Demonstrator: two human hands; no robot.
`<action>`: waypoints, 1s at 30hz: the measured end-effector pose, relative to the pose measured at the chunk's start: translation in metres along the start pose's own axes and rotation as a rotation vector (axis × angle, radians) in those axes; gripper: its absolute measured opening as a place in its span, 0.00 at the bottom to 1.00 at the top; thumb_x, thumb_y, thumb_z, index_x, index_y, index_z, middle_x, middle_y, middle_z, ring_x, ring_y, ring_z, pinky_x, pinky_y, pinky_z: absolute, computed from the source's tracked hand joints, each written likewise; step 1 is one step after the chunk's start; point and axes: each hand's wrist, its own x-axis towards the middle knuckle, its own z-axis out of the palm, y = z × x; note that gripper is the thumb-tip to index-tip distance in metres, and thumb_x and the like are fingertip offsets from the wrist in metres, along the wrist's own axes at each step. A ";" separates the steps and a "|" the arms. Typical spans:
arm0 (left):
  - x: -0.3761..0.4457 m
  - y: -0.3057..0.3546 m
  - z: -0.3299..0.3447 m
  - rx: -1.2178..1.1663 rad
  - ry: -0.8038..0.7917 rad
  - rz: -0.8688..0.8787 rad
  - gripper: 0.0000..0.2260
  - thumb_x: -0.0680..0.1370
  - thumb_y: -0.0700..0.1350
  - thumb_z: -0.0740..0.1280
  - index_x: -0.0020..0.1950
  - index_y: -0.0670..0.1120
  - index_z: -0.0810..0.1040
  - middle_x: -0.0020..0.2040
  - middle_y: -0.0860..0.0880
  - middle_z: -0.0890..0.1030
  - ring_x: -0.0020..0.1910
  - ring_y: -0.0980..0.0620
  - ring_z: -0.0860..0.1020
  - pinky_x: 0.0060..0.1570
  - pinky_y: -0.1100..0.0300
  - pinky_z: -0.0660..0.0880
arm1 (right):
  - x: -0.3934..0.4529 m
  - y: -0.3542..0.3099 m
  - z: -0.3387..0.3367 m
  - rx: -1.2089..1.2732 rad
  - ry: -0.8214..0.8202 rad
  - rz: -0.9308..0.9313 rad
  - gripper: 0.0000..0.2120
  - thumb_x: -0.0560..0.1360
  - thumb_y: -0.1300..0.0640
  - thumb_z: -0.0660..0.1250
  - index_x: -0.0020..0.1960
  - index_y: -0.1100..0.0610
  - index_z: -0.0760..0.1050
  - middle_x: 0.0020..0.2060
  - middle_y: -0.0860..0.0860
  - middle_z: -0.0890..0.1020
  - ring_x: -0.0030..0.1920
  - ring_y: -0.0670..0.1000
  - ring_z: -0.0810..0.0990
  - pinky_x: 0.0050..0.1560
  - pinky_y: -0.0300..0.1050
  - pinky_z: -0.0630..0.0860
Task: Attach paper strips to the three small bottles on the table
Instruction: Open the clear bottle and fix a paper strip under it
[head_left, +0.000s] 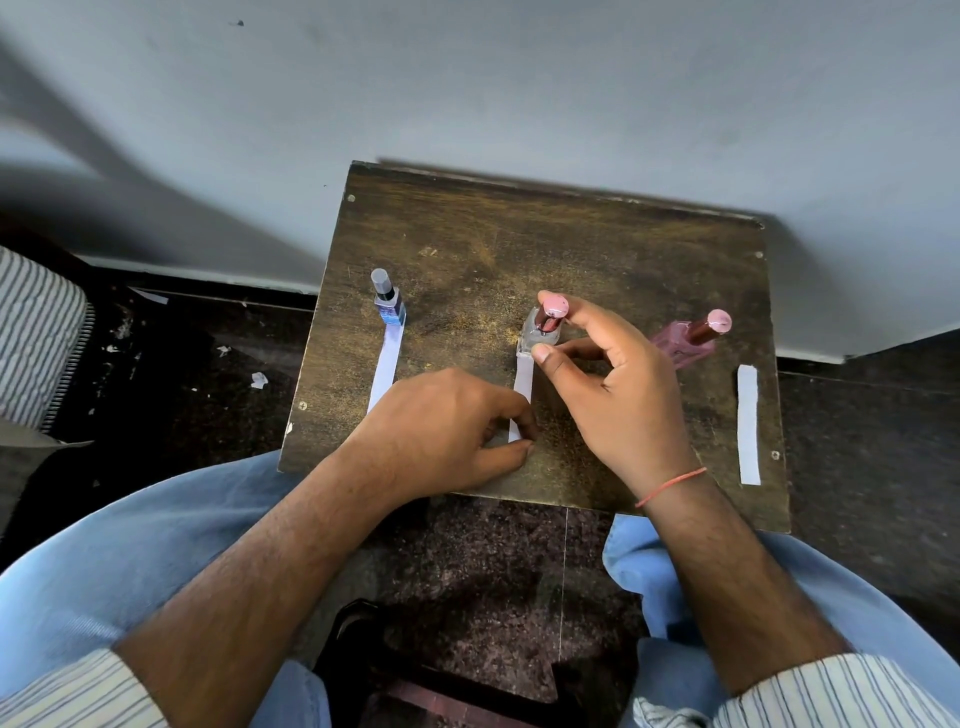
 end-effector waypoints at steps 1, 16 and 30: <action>0.000 0.000 0.000 -0.005 -0.003 -0.002 0.10 0.81 0.63 0.71 0.60 0.64 0.85 0.31 0.63 0.70 0.32 0.69 0.67 0.33 0.64 0.64 | 0.000 0.000 0.000 0.001 -0.002 -0.001 0.21 0.79 0.63 0.78 0.71 0.53 0.83 0.61 0.46 0.87 0.49 0.45 0.87 0.52 0.27 0.76; -0.001 -0.001 -0.002 -0.036 -0.019 0.006 0.10 0.81 0.62 0.70 0.60 0.63 0.85 0.32 0.61 0.71 0.33 0.68 0.68 0.37 0.61 0.67 | 0.000 0.000 0.001 0.013 -0.006 0.005 0.22 0.79 0.63 0.78 0.72 0.52 0.83 0.60 0.46 0.87 0.50 0.44 0.87 0.52 0.29 0.79; 0.000 0.001 -0.005 -0.094 -0.001 0.009 0.10 0.81 0.62 0.71 0.59 0.62 0.87 0.32 0.59 0.76 0.33 0.66 0.73 0.39 0.58 0.78 | -0.004 0.006 -0.003 0.081 -0.042 0.026 0.27 0.78 0.61 0.79 0.75 0.47 0.80 0.64 0.45 0.87 0.55 0.41 0.89 0.55 0.32 0.81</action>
